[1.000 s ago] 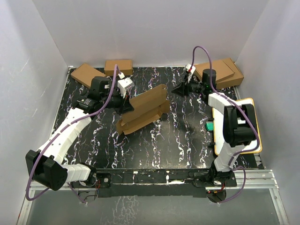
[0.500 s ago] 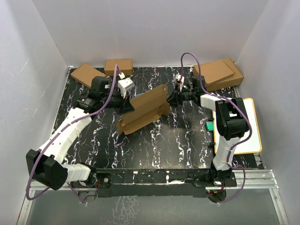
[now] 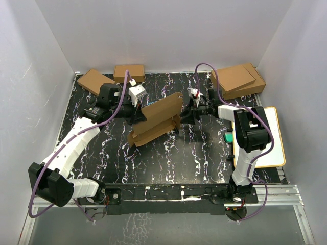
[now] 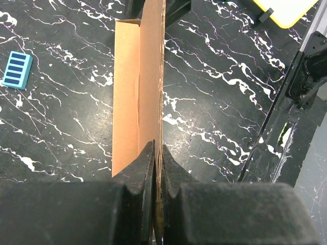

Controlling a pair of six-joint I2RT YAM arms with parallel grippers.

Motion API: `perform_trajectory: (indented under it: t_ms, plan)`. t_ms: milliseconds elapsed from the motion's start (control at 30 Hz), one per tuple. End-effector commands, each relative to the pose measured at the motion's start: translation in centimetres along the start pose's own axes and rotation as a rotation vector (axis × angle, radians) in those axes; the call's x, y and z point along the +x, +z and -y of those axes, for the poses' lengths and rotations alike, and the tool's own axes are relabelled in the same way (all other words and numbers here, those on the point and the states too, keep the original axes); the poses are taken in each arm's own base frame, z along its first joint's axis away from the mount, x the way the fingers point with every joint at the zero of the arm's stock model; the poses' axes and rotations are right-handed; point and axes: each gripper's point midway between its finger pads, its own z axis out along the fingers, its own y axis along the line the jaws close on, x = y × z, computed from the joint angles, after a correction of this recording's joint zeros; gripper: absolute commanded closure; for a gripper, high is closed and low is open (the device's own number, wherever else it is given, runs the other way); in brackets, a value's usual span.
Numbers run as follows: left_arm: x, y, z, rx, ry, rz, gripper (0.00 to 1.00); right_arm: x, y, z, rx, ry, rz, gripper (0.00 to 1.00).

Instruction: Fold the paper box

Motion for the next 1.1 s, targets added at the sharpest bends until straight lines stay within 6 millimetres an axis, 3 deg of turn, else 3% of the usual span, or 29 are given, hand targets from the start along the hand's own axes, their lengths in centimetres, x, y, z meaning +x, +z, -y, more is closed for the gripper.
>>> perform_trajectory:
  t_ms: [0,200,533,1067]
  plan:
    - [-0.9,-0.3,0.8,0.030,0.021,0.018,1.00,-1.6,0.3,-1.1,-0.058,-0.156,0.045,0.48]
    - [-1.0,-0.2,0.8,0.039,0.023,0.023,1.00,-1.4,1.3,-1.0,-0.024,-0.170,0.052,0.48]
    - [-0.9,0.0,1.1,0.063,0.018,0.026,1.00,-3.5,1.7,-1.4,0.075,-0.202,0.222,0.50]
    - [-0.7,0.3,1.0,0.071,0.007,0.014,1.00,-2.4,2.7,-1.1,0.040,-0.191,0.251,0.61]
